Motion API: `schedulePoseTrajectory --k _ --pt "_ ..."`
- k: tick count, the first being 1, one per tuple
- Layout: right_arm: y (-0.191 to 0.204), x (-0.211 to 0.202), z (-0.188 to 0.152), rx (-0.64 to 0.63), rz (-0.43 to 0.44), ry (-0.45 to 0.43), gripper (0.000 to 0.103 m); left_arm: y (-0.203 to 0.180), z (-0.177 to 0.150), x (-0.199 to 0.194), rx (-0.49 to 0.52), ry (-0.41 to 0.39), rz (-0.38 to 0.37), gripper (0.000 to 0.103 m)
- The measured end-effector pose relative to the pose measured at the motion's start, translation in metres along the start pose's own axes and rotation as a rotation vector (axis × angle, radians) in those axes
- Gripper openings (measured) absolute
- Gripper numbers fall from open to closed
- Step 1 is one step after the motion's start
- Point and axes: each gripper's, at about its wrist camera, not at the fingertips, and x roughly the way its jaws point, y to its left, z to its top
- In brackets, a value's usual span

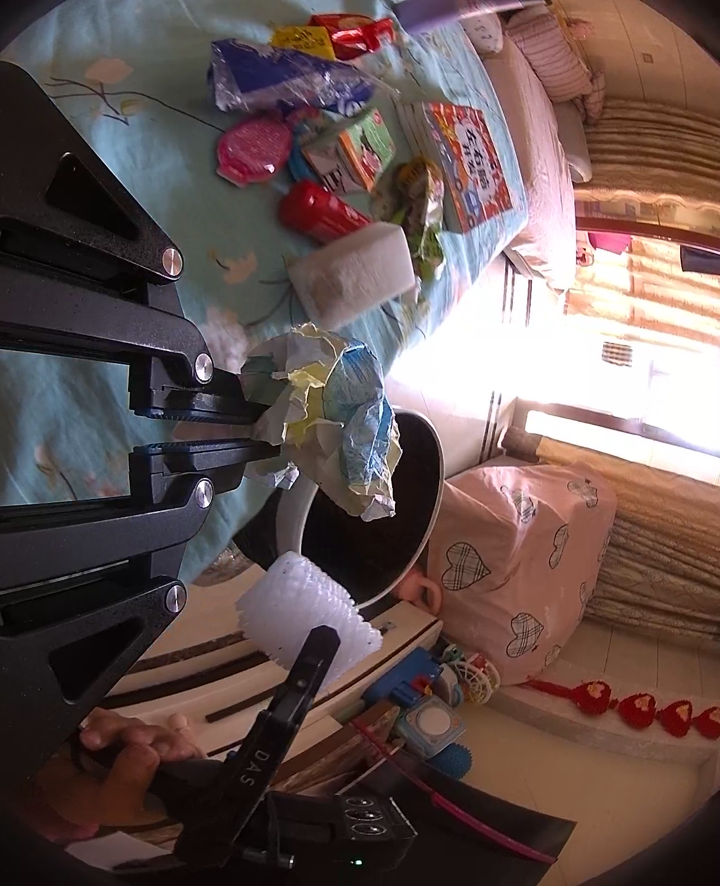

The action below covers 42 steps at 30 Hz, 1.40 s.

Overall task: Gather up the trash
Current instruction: 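Carry the paper with the left tool while the right tool carries the foam net to the bin, then open the left tool over the bin while the right tool releases the foam net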

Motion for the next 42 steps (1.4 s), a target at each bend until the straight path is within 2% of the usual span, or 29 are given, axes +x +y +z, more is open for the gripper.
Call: schedulePoseTrajectory --k 14,27,31,33,34,36,38,42 --pt "-0.037 0.012 0.038 -0.006 -0.086 -0.060 0.024 -0.032 0.038 0.042 0.048 0.030 -0.053 0.005" --pt "-0.054 0.049 0.049 -0.023 -0.120 0.011 0.024 -0.046 0.057 0.087 0.062 0.091 -0.065 0.005" --pt "-0.059 0.059 0.051 -0.028 -0.120 0.040 0.029 -0.048 0.057 0.097 0.061 0.118 -0.076 0.006" --pt "-0.061 0.064 0.052 -0.029 -0.129 0.059 0.034 -0.047 0.057 0.101 0.055 0.129 -0.069 0.012" --pt "-0.063 0.065 0.051 -0.025 -0.129 0.065 0.044 -0.047 0.057 0.103 0.051 0.136 -0.066 0.024" --pt "-0.065 0.064 0.051 -0.017 -0.124 0.065 0.054 -0.044 0.055 0.102 0.043 0.133 -0.055 0.044" --pt "-0.065 0.060 0.051 -0.012 -0.124 0.057 0.055 -0.043 0.051 0.096 0.047 0.119 -0.050 0.045" --pt "-0.063 0.053 0.051 -0.001 -0.111 0.043 0.067 -0.036 0.041 0.083 0.034 0.100 -0.039 0.050"
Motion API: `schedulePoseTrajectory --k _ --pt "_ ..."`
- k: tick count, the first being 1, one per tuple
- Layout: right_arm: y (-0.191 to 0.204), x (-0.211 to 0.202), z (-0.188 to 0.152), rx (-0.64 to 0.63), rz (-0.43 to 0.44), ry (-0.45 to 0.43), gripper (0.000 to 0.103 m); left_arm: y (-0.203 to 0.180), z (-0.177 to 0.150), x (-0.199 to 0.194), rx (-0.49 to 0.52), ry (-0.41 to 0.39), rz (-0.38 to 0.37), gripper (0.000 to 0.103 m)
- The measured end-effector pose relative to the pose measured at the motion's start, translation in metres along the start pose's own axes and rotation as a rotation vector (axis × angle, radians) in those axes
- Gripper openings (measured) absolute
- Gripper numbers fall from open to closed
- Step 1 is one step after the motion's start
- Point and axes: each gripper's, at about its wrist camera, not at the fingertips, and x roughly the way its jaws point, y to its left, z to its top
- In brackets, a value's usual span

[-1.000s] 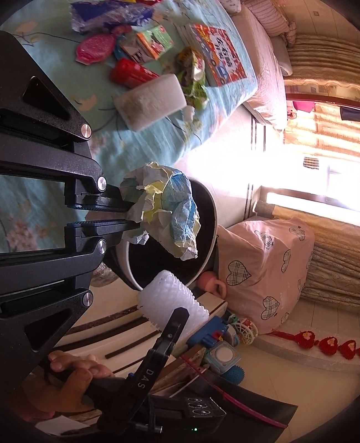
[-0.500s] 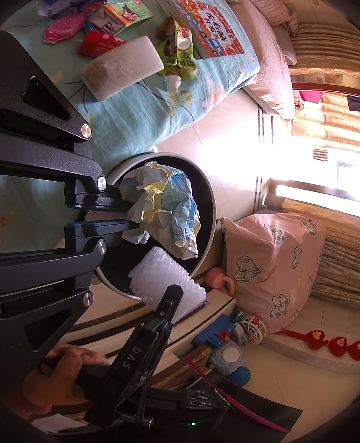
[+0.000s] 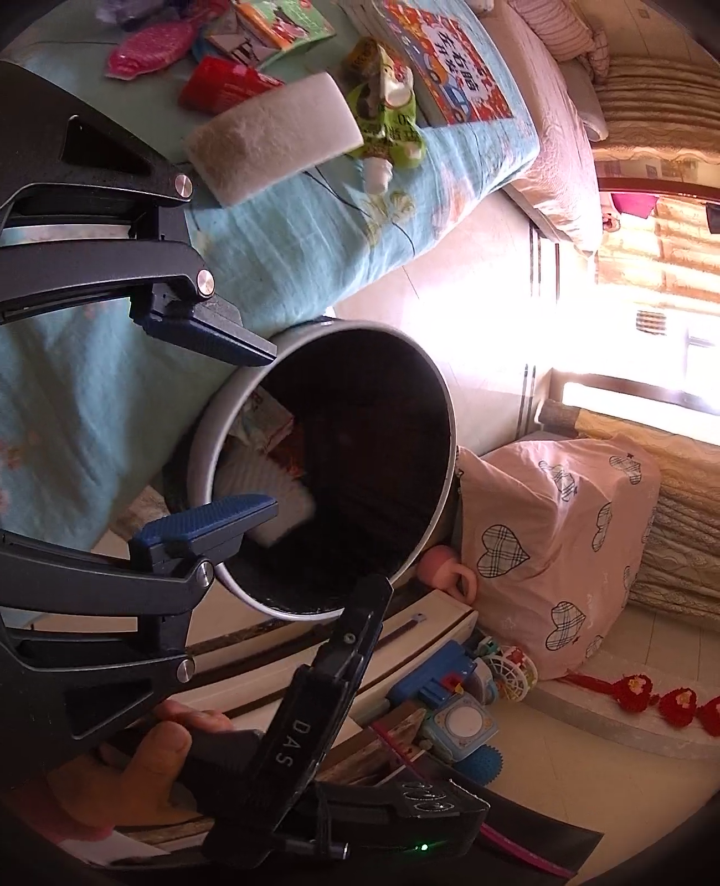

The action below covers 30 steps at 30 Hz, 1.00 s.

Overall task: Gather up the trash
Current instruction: 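Open the left tool over the bin while the right tool releases the foam net, then grasp the blue wrapper with the left tool while the right tool grasps the white foam block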

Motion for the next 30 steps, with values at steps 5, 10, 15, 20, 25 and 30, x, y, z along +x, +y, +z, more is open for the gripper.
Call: schedulePoseTrajectory --k 5,10,15,20,25,30 --pt "0.013 -0.011 -0.009 0.014 0.030 -0.017 0.081 0.013 -0.025 -0.025 -0.031 -0.038 0.040 0.060" --pt "0.037 -0.017 -0.033 0.029 0.078 -0.022 0.101 0.031 -0.052 -0.049 -0.060 -0.066 0.093 0.061" --pt "0.070 -0.017 -0.058 -0.007 0.109 0.013 0.101 0.052 -0.078 -0.073 -0.094 -0.093 0.156 0.061" --pt "0.098 -0.017 -0.075 -0.052 0.135 0.032 0.101 0.077 -0.102 -0.094 -0.138 -0.110 0.211 0.061" --pt "0.124 -0.013 -0.083 -0.101 0.163 0.054 0.101 0.102 -0.120 -0.109 -0.207 -0.117 0.243 0.061" --pt "0.145 -0.002 -0.088 -0.134 0.183 0.080 0.101 0.119 -0.132 -0.122 -0.253 -0.137 0.277 0.061"
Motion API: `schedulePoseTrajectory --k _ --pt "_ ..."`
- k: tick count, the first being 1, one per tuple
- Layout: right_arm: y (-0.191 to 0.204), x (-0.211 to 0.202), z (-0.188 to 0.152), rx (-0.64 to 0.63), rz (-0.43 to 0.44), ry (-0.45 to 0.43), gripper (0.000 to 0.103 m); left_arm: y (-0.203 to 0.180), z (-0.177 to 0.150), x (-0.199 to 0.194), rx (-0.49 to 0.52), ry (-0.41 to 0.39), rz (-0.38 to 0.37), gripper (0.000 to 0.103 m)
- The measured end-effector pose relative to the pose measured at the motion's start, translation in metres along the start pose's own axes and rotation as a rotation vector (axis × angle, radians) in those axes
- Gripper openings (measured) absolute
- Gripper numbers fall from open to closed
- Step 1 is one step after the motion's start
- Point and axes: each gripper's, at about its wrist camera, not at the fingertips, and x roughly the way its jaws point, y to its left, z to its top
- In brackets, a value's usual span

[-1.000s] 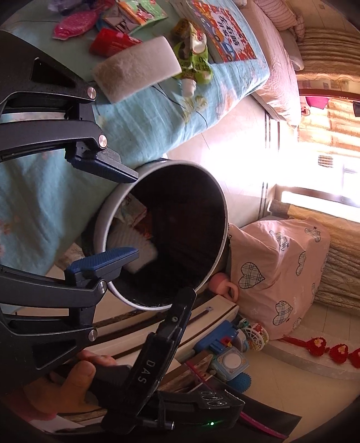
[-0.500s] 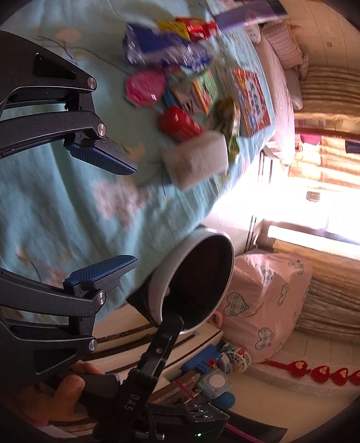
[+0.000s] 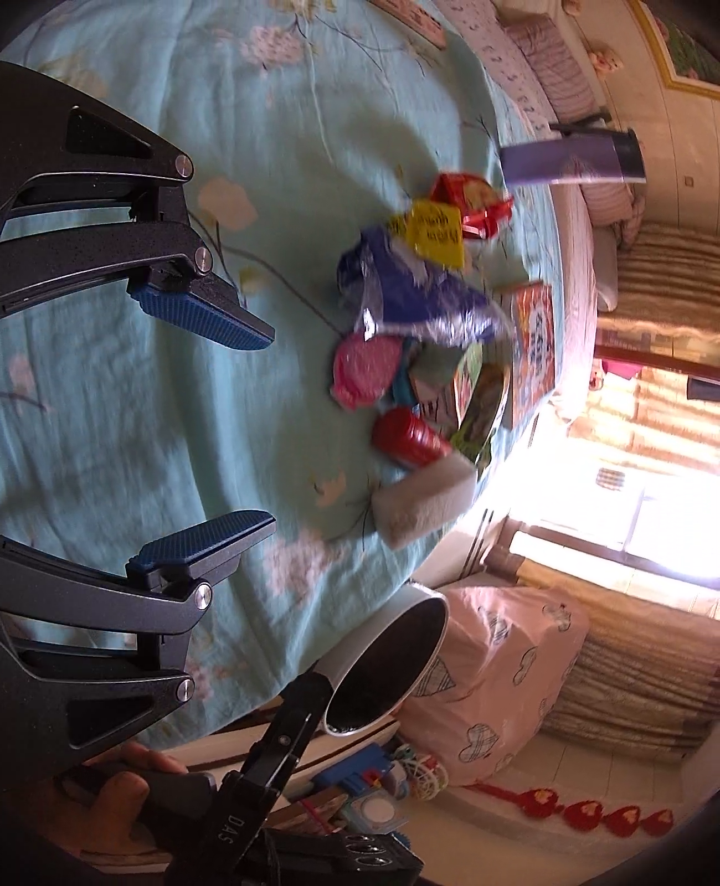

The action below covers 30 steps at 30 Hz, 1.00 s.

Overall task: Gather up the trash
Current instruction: 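Grasp the blue wrapper with the left tool while the right tool grasps the white foam block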

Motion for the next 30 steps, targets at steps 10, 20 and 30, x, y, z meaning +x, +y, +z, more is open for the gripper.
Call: schedulePoseTrajectory --k 10,20,30 --pt "0.028 0.024 -0.004 -0.036 0.031 0.051 0.101 0.034 0.003 -0.011 -0.067 -0.029 0.057 0.072" --pt "0.036 0.040 0.005 -0.047 0.050 0.069 0.101 0.049 0.011 -0.002 -0.098 -0.013 0.066 0.073" --pt "0.032 0.061 0.023 -0.045 0.049 0.076 0.101 0.053 0.038 0.014 -0.069 -0.006 0.110 0.073"
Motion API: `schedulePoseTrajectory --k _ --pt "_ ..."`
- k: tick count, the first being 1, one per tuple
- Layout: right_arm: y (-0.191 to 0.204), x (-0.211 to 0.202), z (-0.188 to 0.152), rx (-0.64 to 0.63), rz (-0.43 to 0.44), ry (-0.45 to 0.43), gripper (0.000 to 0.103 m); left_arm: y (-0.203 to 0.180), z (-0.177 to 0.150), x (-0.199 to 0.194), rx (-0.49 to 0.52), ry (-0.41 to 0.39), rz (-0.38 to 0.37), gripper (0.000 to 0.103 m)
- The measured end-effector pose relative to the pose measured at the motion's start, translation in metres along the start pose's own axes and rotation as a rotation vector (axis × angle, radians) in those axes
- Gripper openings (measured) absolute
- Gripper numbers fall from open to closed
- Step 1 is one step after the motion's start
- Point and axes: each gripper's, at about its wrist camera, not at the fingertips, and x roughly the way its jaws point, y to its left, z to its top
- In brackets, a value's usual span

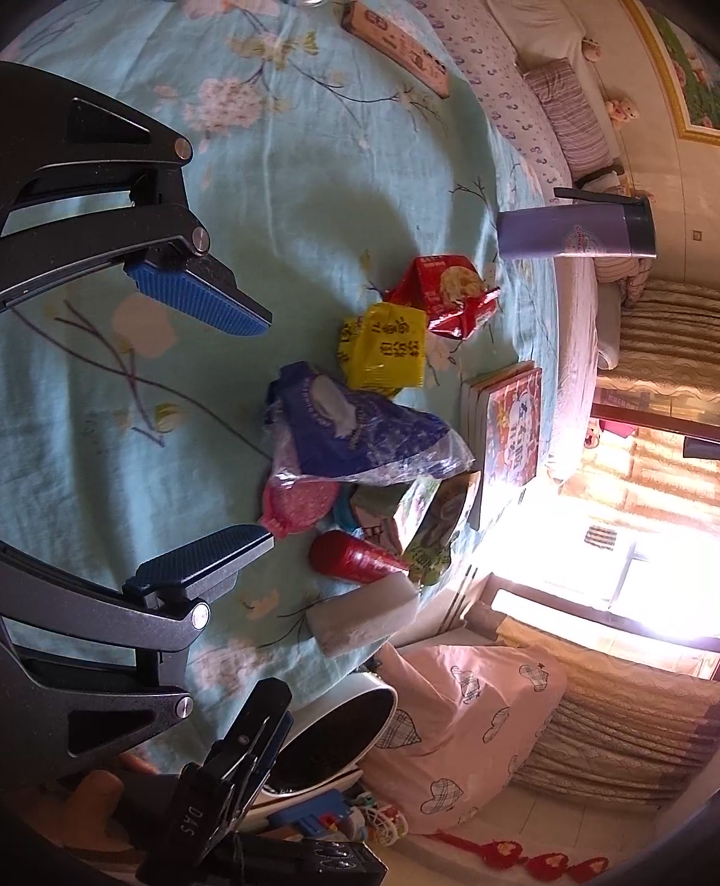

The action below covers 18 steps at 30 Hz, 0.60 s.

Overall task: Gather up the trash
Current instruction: 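Grasp the blue wrapper with the left tool while the right tool grasps the white foam block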

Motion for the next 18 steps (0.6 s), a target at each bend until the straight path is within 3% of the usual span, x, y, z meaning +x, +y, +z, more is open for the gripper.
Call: schedulePoseTrajectory --k 8,9,12,14,15,18 --pt "-0.006 0.030 0.022 -0.010 -0.002 0.016 0.096 0.000 0.020 0.028 0.016 0.023 0.010 0.072" --pt "-0.006 0.035 0.025 -0.012 -0.003 0.025 0.093 0.000 0.022 0.031 0.019 0.021 0.009 0.069" --pt "-0.008 0.051 0.030 -0.019 -0.005 0.060 0.078 -0.001 0.026 0.040 0.032 0.036 -0.003 0.044" --pt "-0.008 0.057 0.030 -0.021 -0.006 0.086 0.051 -0.003 0.027 0.039 0.045 0.033 -0.009 0.039" --pt "-0.008 0.056 0.029 -0.022 -0.012 0.084 0.048 -0.005 0.026 0.036 0.057 0.026 -0.014 0.034" --pt "-0.006 0.042 0.024 -0.037 -0.010 0.045 0.047 -0.009 0.022 0.024 0.074 0.004 -0.022 0.032"
